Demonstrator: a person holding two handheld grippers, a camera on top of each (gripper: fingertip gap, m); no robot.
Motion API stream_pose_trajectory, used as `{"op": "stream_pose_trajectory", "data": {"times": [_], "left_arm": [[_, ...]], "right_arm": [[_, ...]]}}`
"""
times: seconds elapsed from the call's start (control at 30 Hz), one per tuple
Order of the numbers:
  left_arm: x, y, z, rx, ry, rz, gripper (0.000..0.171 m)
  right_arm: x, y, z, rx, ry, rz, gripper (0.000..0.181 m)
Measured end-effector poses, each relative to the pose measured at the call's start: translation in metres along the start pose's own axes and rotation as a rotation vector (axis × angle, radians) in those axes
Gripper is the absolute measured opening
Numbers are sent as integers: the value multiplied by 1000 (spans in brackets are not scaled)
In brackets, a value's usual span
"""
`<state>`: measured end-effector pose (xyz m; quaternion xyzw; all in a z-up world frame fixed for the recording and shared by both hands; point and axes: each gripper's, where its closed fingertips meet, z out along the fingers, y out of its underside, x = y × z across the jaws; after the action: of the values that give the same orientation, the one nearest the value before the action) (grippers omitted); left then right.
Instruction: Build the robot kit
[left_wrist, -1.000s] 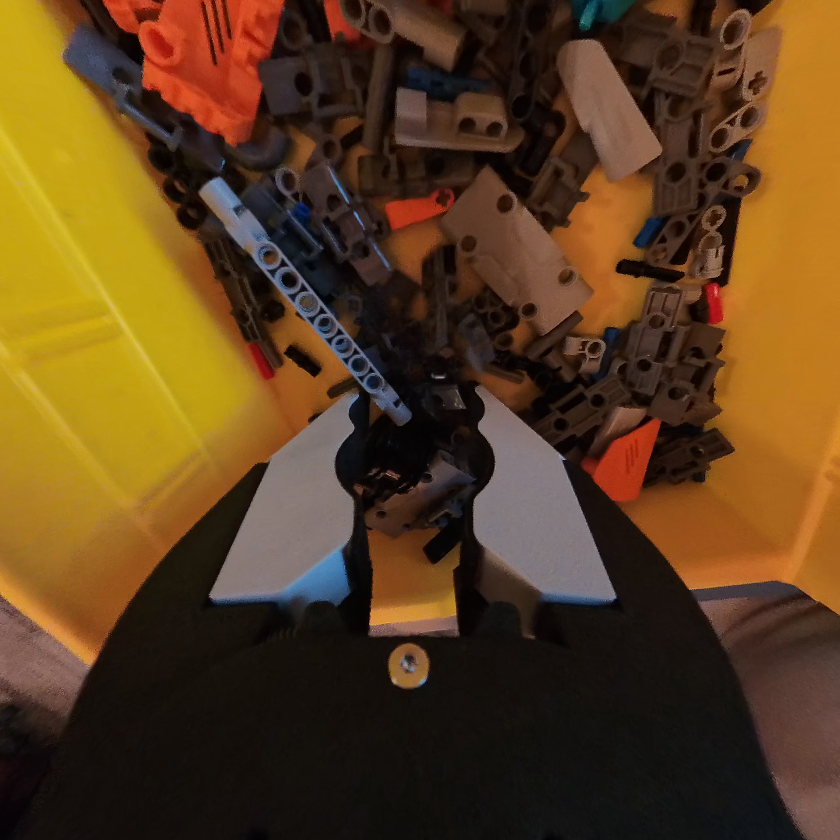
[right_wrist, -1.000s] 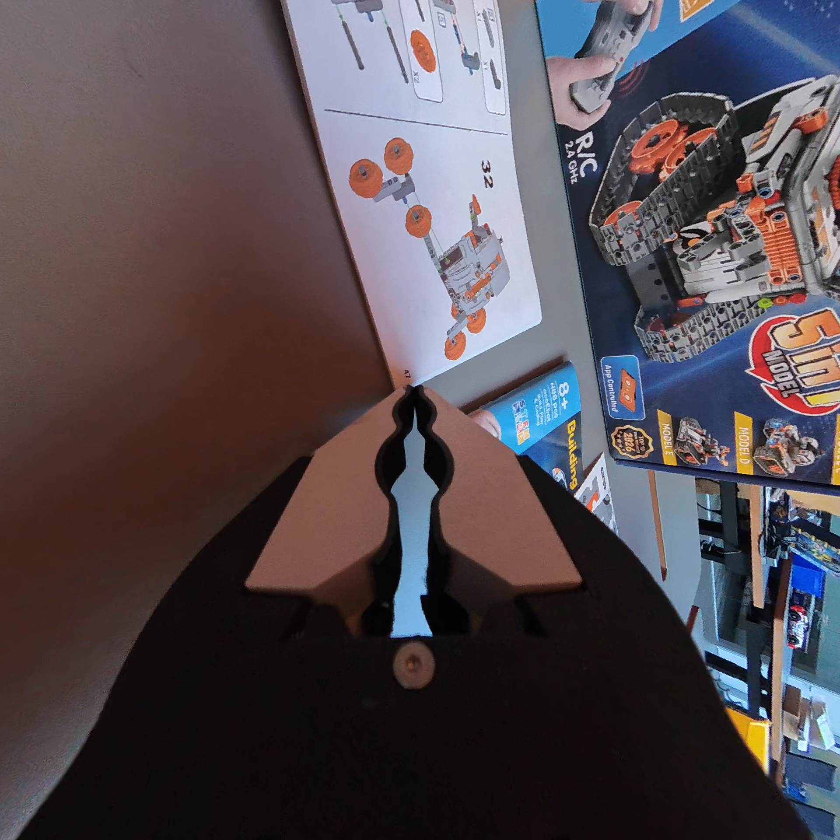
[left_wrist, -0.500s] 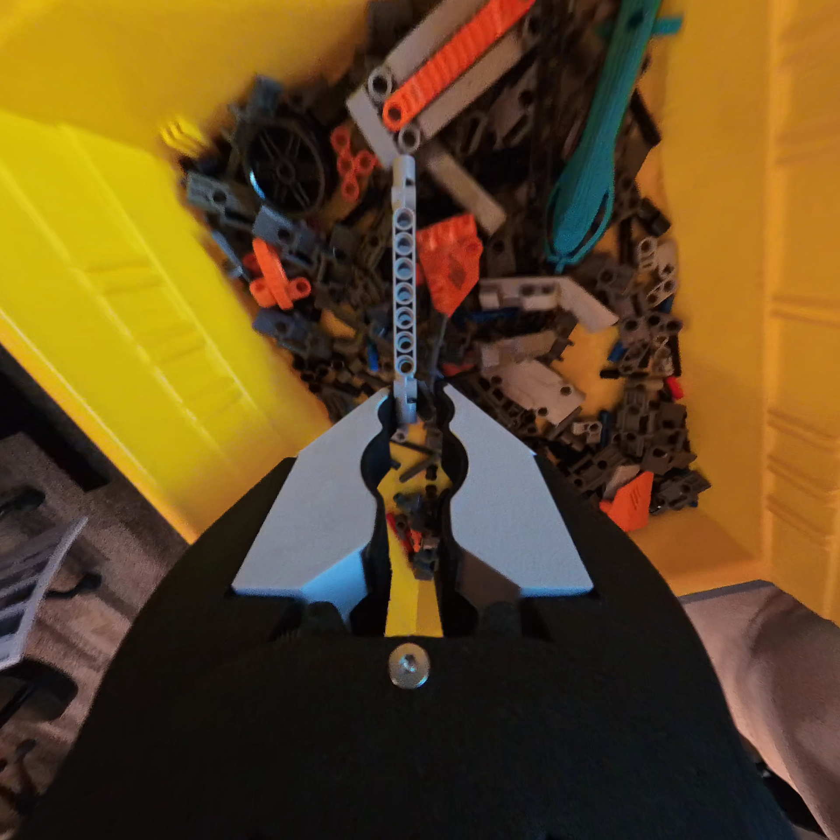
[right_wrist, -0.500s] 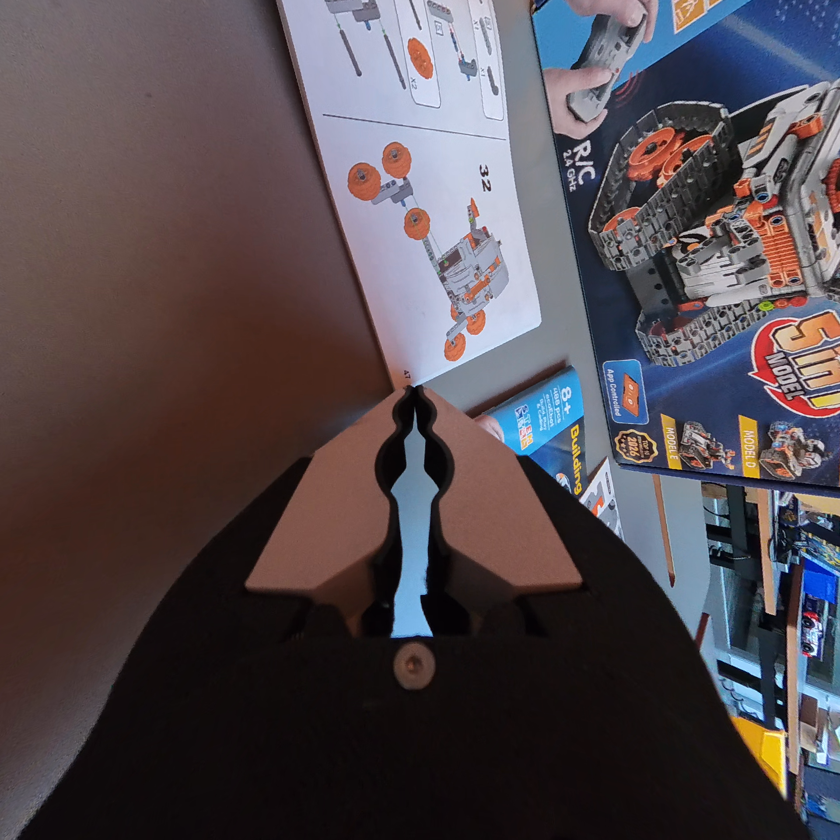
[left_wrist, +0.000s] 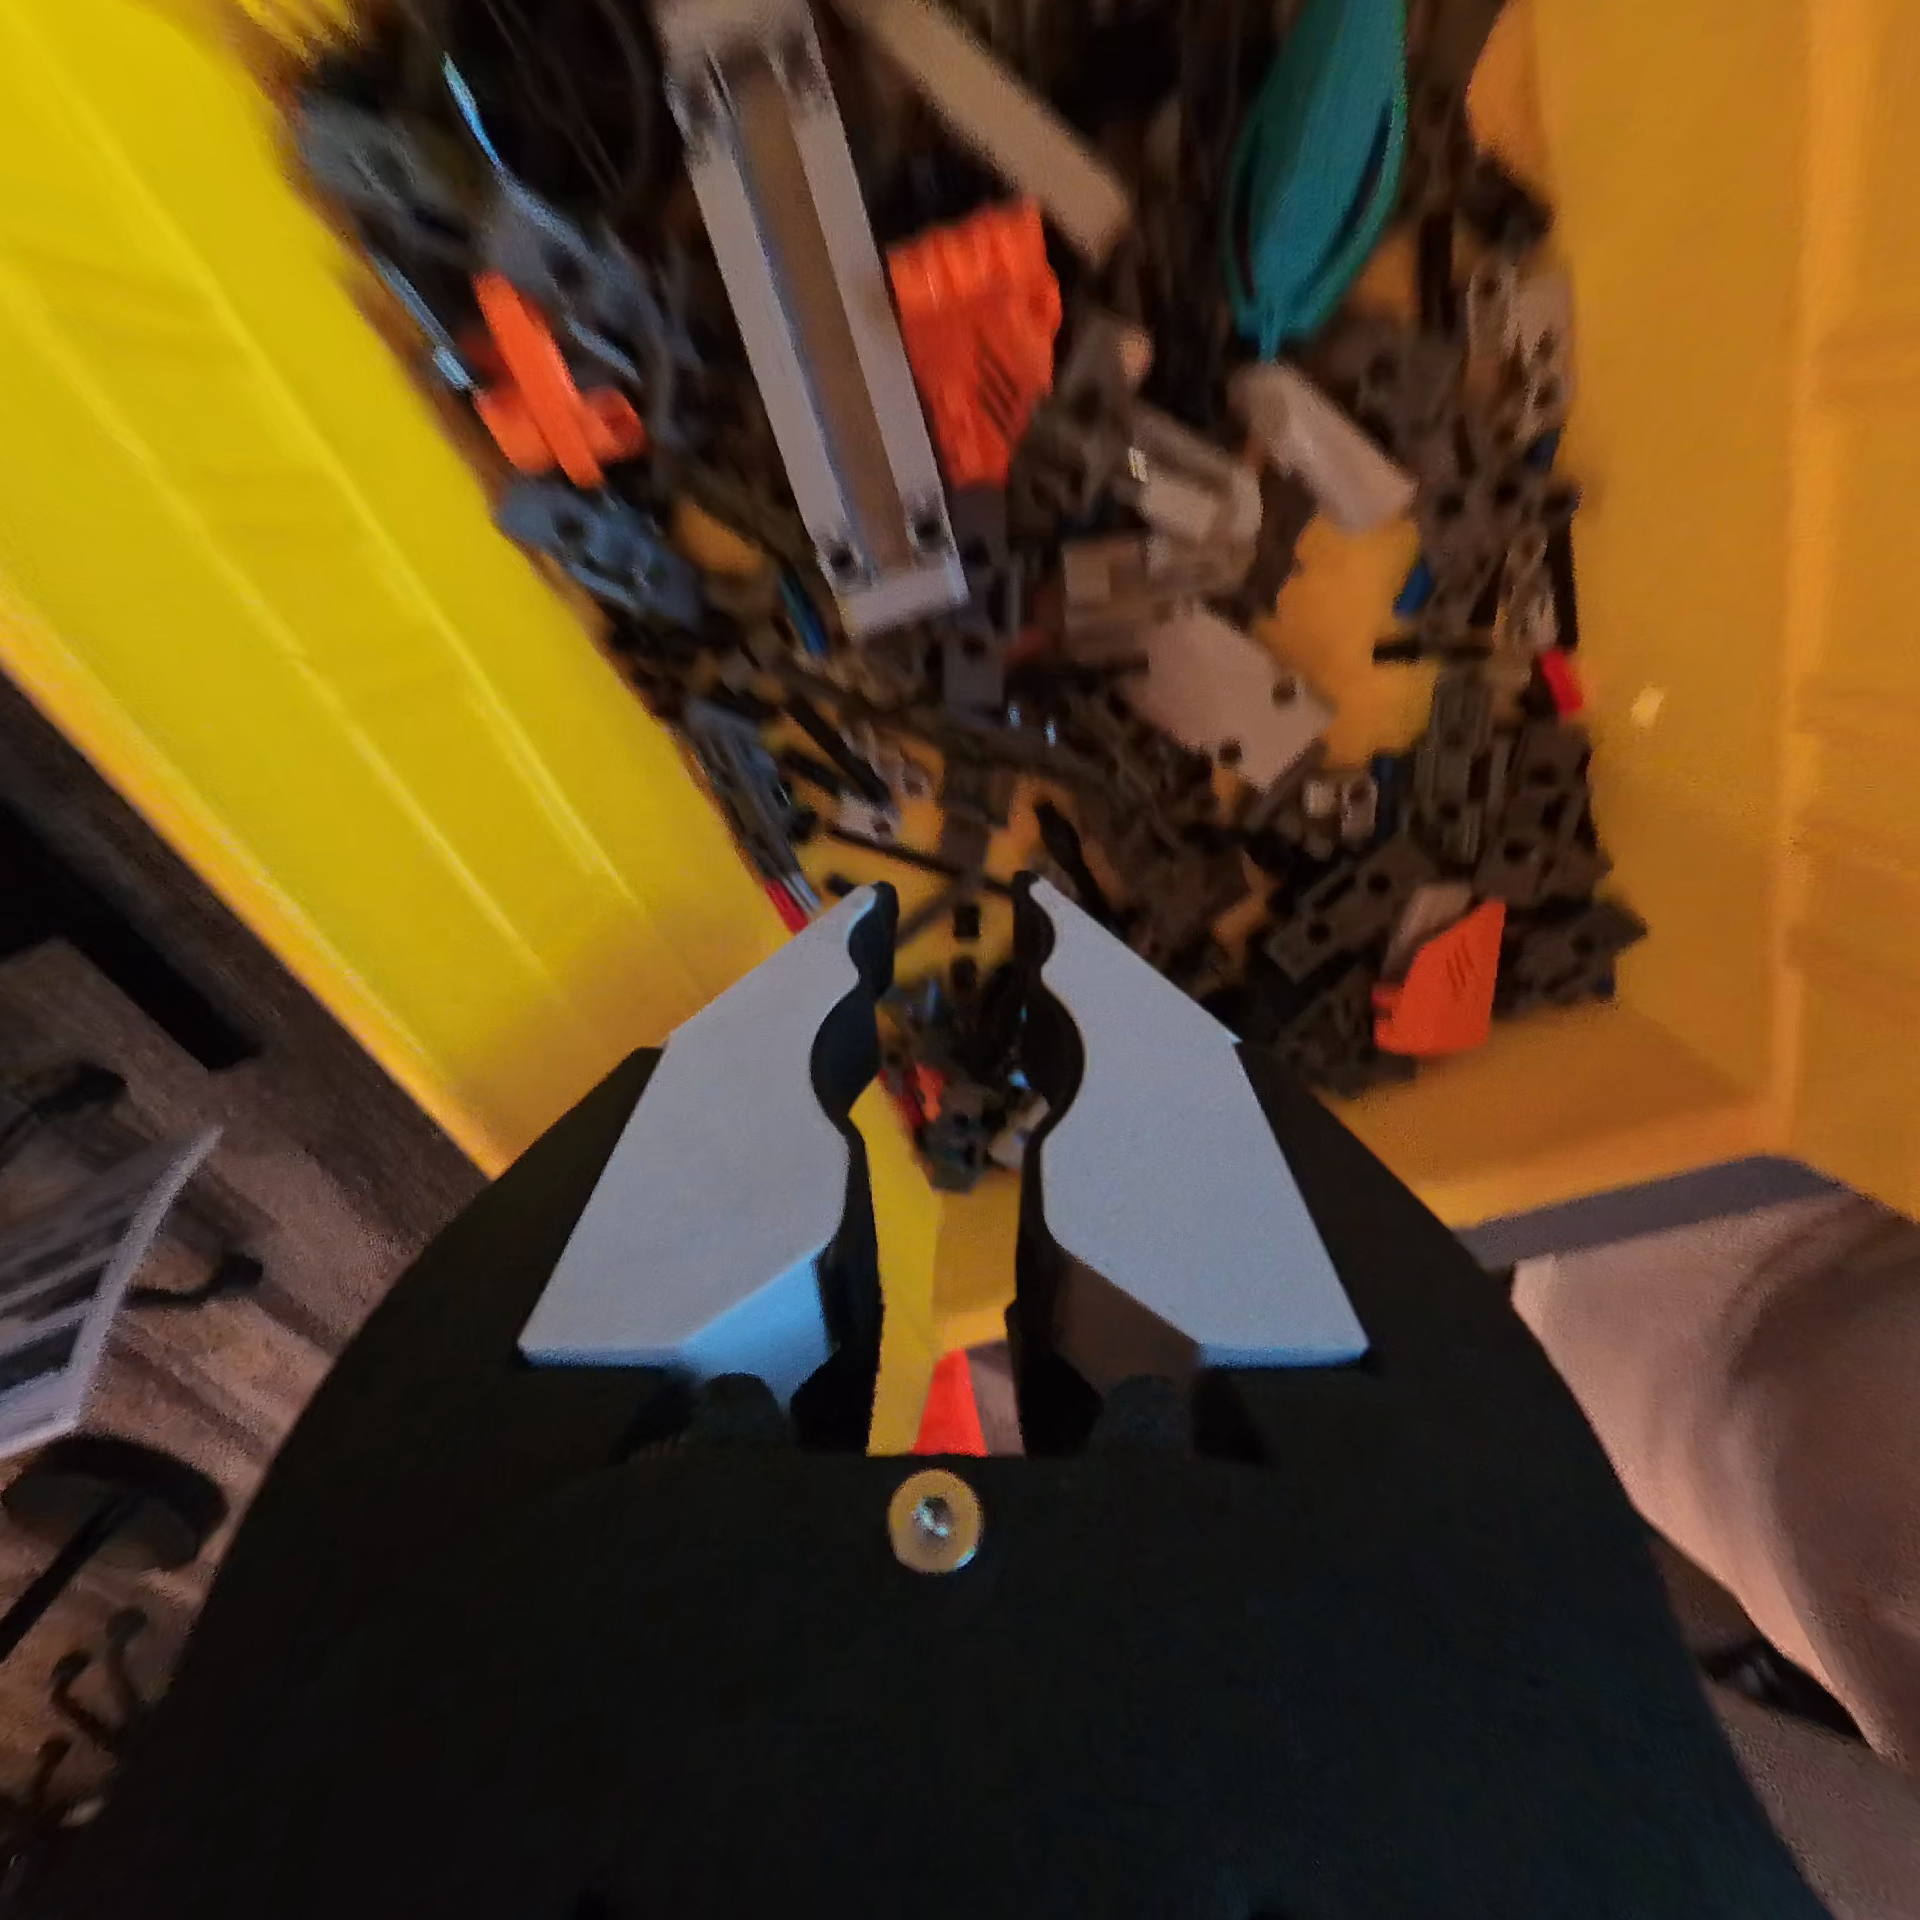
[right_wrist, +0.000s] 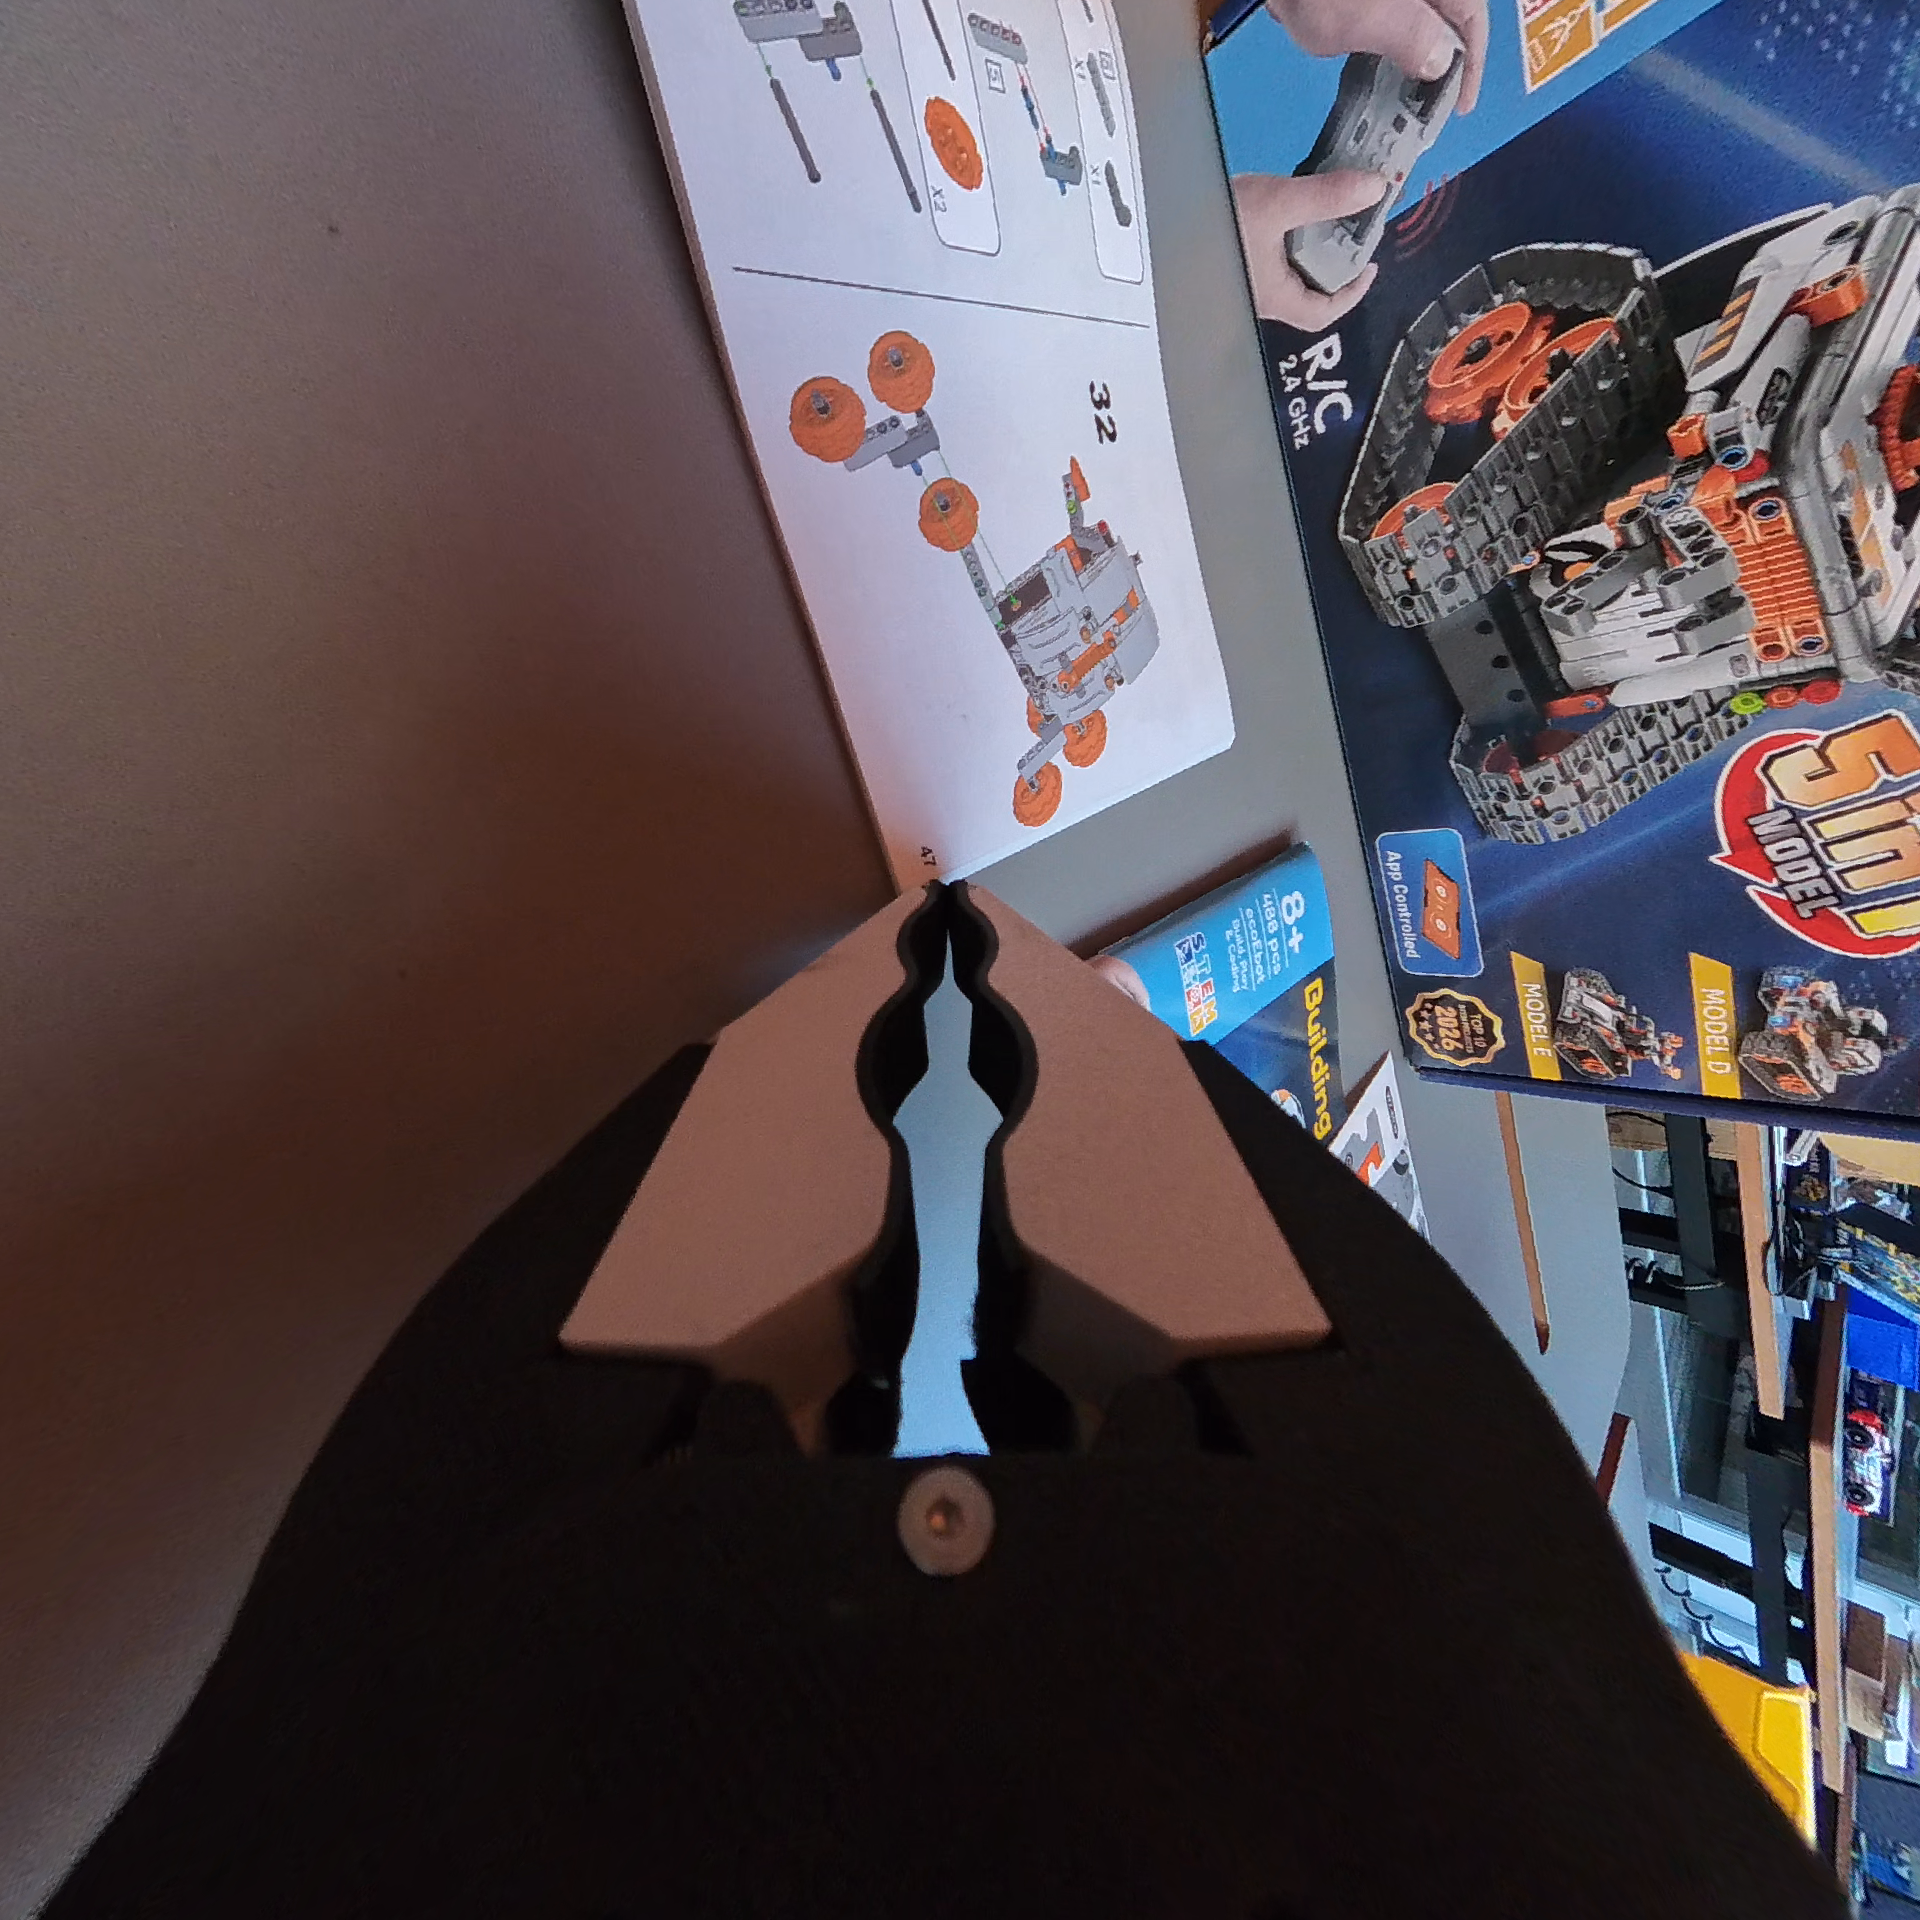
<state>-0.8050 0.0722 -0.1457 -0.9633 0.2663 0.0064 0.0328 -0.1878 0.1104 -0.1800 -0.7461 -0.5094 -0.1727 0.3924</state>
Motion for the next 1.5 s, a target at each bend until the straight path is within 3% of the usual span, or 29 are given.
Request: {"op": "stream_pose_trajectory", "data": {"times": [0.17,0.5,1.1,1.5], "left_arm": [[2,25,18,-93,6,-1,21],[-2,29,35,-127,10,-17,21],[-2,28,35,-71,-48,12,6],[-4,25,36,-53,-63,41,8]], "right_arm": [[0,0,0,-6,4,-10,0],[0,0,0,-5,5,-11,0],[0,0,0,-9,10,-18,0],[0,0,0,-10,11,-18,0]]}}
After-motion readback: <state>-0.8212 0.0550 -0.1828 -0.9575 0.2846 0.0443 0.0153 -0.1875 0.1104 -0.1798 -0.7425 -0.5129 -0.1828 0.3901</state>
